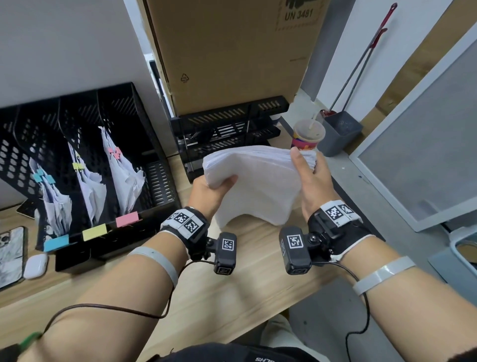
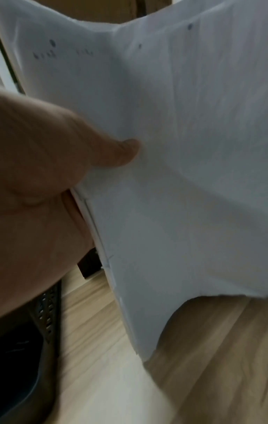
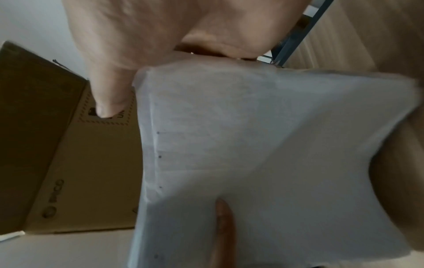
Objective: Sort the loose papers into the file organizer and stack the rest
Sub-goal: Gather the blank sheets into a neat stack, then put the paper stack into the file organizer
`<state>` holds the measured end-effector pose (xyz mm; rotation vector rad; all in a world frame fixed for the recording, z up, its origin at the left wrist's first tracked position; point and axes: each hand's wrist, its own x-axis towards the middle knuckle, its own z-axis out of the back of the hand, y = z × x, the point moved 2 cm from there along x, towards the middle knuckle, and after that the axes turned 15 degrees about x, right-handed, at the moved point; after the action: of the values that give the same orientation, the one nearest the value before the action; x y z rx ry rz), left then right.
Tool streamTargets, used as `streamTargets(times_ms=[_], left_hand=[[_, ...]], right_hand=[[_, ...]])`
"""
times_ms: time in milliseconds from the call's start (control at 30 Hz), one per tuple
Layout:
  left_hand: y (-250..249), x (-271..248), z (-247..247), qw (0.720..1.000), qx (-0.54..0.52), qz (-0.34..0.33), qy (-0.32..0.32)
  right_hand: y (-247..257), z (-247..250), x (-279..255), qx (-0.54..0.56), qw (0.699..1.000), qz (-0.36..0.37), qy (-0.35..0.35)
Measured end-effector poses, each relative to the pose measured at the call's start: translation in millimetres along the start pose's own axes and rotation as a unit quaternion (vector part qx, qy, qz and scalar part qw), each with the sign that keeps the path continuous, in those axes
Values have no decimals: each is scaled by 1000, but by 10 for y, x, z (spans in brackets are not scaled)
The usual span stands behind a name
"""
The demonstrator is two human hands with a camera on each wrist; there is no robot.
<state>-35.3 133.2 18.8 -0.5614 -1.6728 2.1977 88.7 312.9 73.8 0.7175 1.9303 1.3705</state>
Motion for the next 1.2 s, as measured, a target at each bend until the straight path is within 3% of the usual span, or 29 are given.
streamTargets(times_ms=[233,300,400,467,667,800,900,967,1033,1100,1133,1200], left_hand=[[258,28,-82,997,22,58,36],[235,44,-77,997,30,64,33],[133,67,-41,998,30,55,32],[61,86,12,998,13,52,29],[-240,80,316,998,-18,42,37],[-371,26,594,997,-45,54,31],[-442,-29,729,996,-61,61,12],[-439,-36,812,996,-59,57,-16],[-424,-14,935,997,-22,50,-57],[-401,54,1095,989,105,40,-95],[-390,88,1190,973,199,40,-108],[-337,104,1408,911,390,56,-124]], right_hand=[[-396,249,-41,-189,974,-22,122],[-417,281,-5,-249,957,-33,147],[-423,319,69,-357,913,-126,149],[-403,307,122,-398,882,-169,187],[-234,-4,125,-357,854,-157,344],[-108,-235,142,-319,848,-154,395],[-90,-415,108,-341,832,-156,408],[-99,-540,56,-373,822,-120,414],[-23,-667,-17,-395,823,-78,401],[48,-784,-42,-384,841,-58,377],[64,-840,-37,-382,849,-47,361],[79,-954,-61,-402,851,-20,338]])
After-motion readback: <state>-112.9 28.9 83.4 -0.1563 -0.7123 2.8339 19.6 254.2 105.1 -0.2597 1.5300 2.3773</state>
